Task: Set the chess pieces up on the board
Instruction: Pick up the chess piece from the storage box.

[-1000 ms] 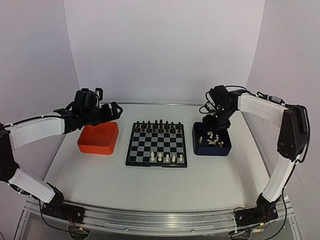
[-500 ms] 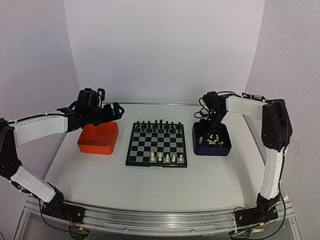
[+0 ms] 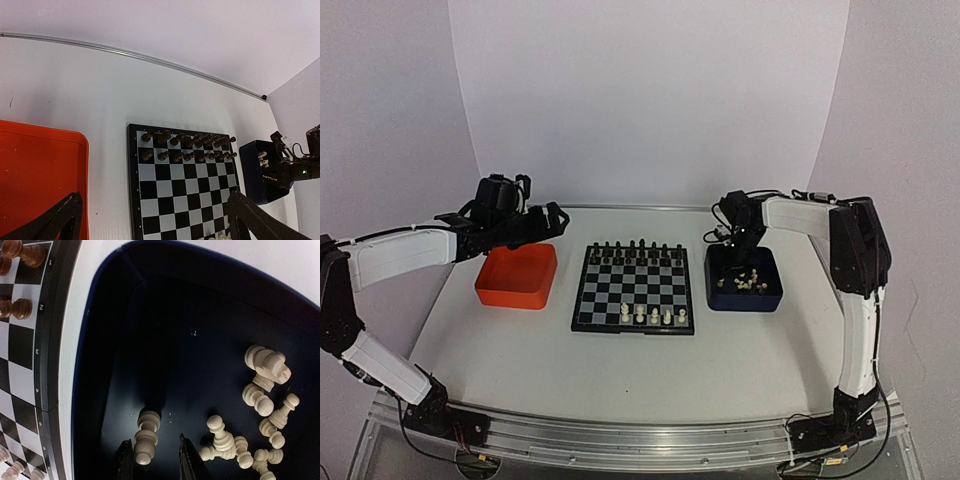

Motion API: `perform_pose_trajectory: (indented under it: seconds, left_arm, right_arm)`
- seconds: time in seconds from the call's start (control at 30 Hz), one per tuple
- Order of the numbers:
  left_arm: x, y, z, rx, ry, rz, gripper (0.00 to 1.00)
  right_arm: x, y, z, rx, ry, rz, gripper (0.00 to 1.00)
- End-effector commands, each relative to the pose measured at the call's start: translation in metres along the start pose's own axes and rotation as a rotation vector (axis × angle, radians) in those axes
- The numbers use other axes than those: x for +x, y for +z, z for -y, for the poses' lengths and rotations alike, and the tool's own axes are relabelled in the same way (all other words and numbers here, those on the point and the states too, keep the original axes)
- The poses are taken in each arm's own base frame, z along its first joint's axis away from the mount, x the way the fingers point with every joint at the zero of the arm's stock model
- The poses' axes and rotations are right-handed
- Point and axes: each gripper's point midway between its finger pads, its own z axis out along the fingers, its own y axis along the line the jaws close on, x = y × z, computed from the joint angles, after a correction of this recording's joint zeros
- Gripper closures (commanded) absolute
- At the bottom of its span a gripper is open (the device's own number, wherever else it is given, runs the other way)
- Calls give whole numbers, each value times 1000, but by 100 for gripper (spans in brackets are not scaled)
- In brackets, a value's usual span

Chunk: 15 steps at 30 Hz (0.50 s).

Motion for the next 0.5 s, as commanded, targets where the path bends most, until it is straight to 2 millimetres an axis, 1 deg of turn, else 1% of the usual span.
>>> perform_pose_trajectory:
  seconds: [0.0, 0.07, 0.17, 0.23, 0.33, 0.47]
  left_arm:
    - [-22, -3, 10, 19, 13, 55, 0]
    - [-22, -4, 10, 19, 12, 55, 0]
    - [-21, -4, 9, 20, 11, 52, 0]
    - [-20, -4, 9, 21, 11, 50, 0]
    - [-20, -4, 9, 24, 8, 50, 0]
    - [-18, -5, 9, 27, 7, 48, 0]
  right_arm:
    - [-8, 0, -8, -44, 13, 5, 75]
    - [-7, 1, -7, -41, 17, 4, 80]
    - [-6, 1, -7, -38, 17, 3, 94]
    - [-6, -1, -6, -36, 17, 5, 100]
    - [-6, -6, -5, -27, 16, 15, 100]
    - [-10, -21, 6, 39, 25, 57, 100]
